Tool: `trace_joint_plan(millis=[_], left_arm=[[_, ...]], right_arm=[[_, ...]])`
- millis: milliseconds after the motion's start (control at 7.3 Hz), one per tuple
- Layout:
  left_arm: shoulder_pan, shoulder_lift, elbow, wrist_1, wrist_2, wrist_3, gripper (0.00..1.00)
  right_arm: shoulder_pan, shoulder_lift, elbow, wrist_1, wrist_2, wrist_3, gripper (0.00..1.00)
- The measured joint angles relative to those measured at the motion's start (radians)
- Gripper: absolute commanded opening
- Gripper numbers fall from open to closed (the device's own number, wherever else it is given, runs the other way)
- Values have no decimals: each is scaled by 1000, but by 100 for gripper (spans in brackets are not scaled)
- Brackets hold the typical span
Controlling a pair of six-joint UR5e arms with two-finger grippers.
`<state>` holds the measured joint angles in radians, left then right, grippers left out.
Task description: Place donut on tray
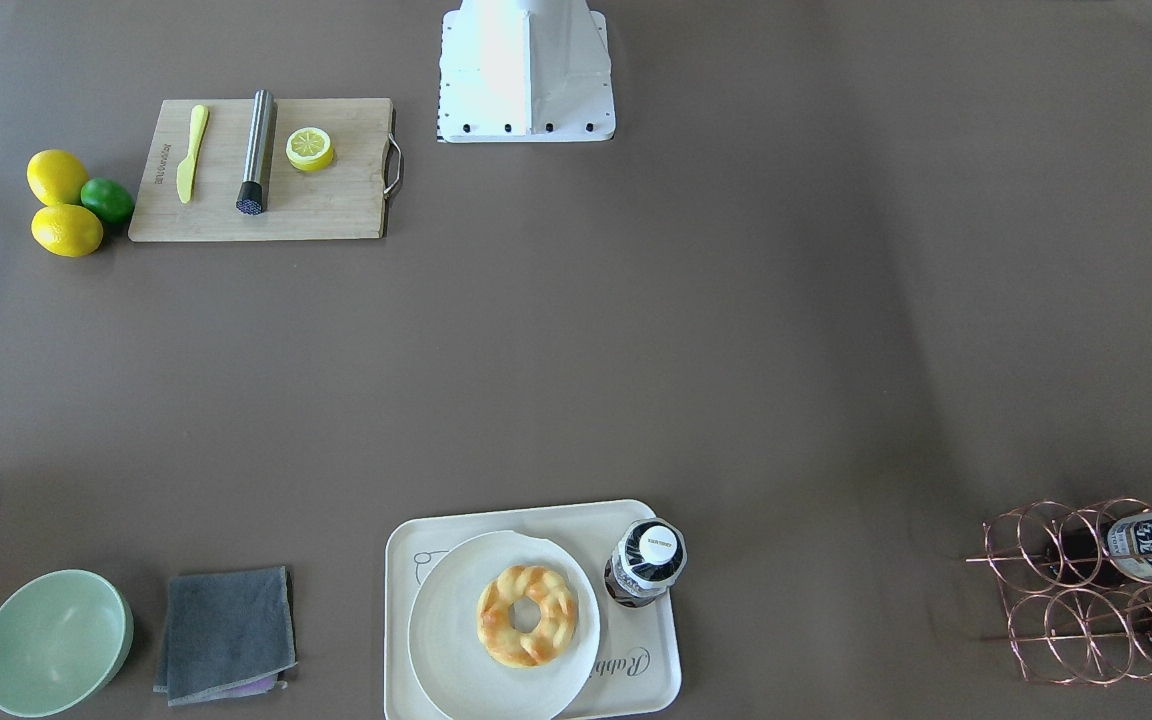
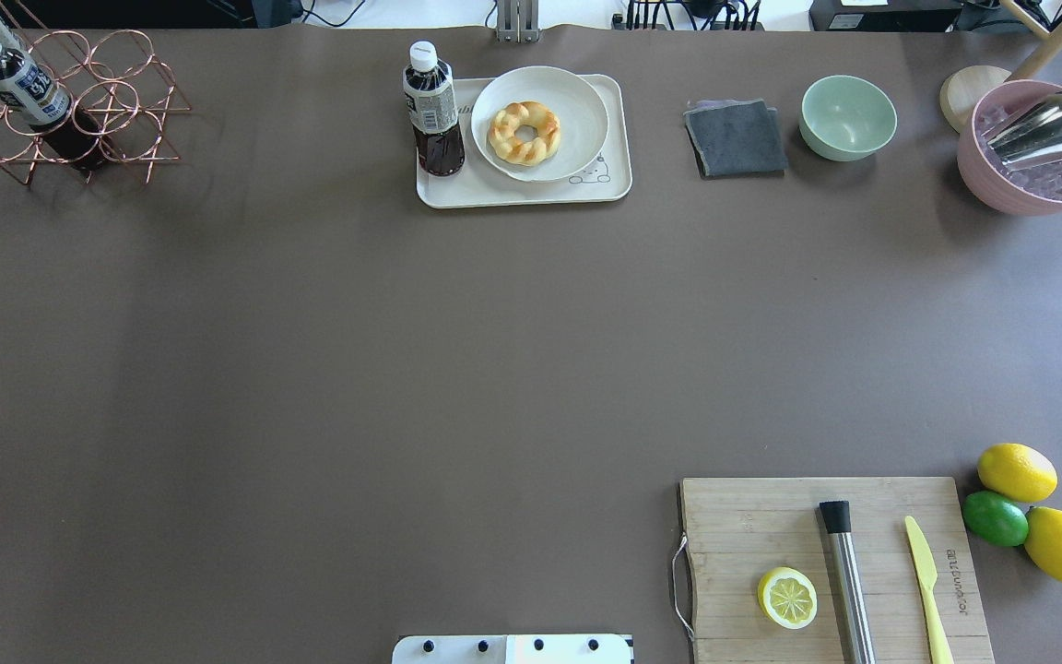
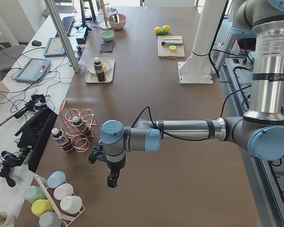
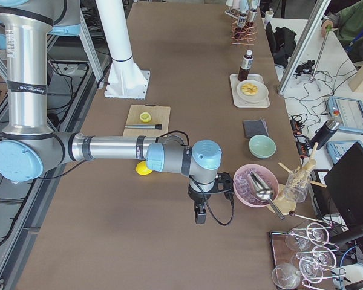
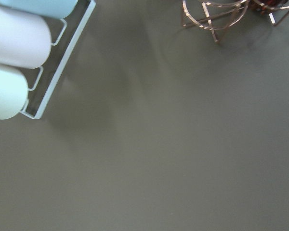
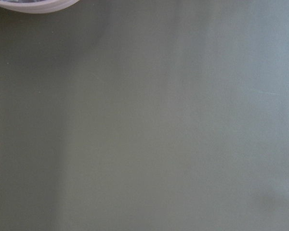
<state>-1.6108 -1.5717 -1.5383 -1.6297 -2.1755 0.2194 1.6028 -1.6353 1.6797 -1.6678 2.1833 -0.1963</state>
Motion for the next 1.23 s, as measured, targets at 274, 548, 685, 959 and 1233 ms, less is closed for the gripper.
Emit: trace_joint_plan(millis=[274,548,685,959,1233], left_arm=[[2,7,10,1,-99,-1,99],[3,10,20,0,-159,2,99],[4,11,23,0,-166,2,99],[5,10,24,1,-169,0,99],[4,9,24,0,-170,0,99]], right_arm=[[0,-1,-1,0,1,0,100],[0,-1,-2,1,-3,0,100],[0,-1,-3,2,-4,0,100],[0,-1,-5,5,-6,3,100],[0,-1,-13,7,-9,6,100]])
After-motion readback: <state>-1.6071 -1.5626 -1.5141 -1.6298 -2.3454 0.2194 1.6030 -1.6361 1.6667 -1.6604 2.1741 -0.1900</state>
